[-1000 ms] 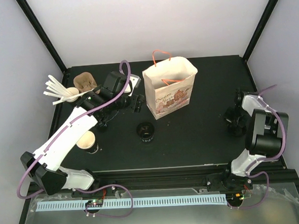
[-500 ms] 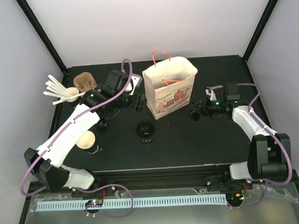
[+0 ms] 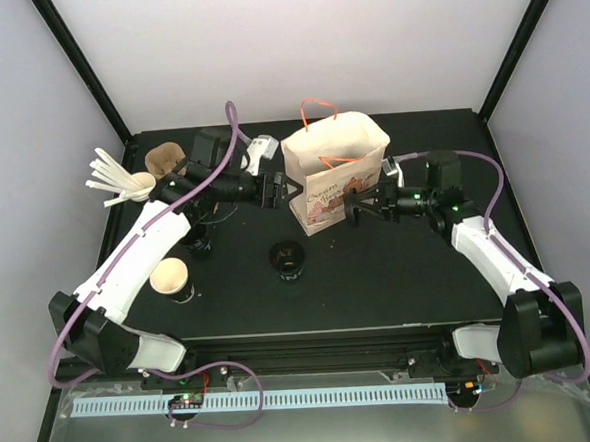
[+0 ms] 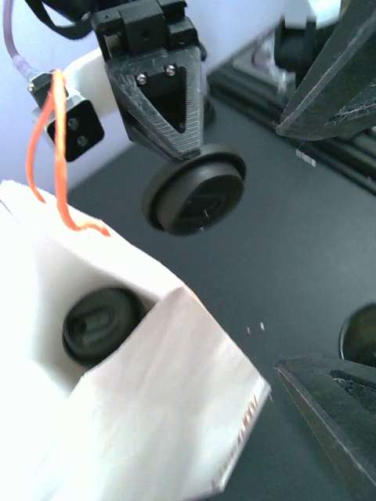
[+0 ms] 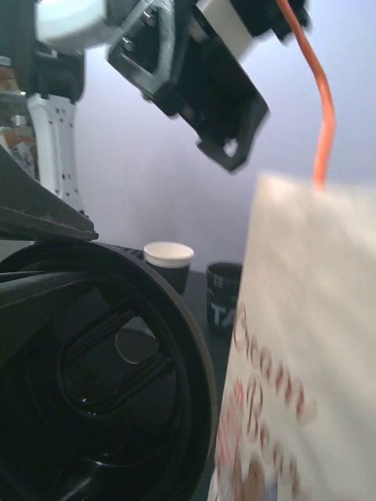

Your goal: Pack the takeout coffee

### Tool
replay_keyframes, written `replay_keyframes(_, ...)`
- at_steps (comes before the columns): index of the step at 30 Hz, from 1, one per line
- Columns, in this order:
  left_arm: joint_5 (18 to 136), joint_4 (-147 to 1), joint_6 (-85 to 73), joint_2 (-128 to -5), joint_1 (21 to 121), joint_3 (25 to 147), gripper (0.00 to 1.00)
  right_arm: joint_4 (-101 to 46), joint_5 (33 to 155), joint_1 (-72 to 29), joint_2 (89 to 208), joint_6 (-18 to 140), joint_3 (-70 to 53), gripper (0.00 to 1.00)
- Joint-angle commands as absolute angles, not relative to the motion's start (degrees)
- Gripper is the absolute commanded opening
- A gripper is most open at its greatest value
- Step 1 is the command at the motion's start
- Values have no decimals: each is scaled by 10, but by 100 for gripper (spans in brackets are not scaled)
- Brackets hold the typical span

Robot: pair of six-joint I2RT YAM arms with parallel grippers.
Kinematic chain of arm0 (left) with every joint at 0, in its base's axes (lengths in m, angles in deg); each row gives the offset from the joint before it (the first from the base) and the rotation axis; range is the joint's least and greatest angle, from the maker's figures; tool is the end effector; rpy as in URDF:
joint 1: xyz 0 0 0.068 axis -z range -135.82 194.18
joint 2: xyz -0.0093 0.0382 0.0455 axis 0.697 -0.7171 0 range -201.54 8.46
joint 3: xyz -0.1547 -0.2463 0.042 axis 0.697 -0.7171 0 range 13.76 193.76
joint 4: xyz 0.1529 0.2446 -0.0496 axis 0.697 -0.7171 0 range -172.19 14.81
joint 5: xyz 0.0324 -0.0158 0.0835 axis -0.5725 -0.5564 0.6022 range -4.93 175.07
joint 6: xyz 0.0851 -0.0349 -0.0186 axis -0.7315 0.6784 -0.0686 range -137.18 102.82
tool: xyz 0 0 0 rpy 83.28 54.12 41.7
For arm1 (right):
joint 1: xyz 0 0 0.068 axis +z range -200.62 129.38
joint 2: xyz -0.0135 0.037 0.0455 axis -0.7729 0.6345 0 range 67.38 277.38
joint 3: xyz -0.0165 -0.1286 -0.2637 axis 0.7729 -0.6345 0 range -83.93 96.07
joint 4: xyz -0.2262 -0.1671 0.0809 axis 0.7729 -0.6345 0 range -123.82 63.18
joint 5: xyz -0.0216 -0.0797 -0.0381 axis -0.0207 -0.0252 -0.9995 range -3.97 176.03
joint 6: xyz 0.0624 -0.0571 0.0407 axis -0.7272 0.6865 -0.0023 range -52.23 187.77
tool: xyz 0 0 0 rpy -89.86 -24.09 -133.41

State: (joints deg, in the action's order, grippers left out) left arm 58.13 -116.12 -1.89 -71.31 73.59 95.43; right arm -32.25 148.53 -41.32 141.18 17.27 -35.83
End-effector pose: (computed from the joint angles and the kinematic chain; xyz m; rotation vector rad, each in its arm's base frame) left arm 0.2959 -0.2108 0.3698 0.5484 2.2719 -0.9354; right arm 0.2974 0.1248 0.2628 0.0675 2.2740 1.7377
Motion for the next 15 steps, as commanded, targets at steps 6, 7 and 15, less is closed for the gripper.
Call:
replay_keyframes(6,308,-909,206,-702,678,873,81,-203,1514,-357,1350,59,-260,16)
replay_keyframes(7,299,-888,230,-699,676,865,83,-188,1509,-351,1350,47,-254,16)
replay_keyframes(15,265,-729,390,-669,676,815,92,-66,1479,-298,1379,-46,-218,16)
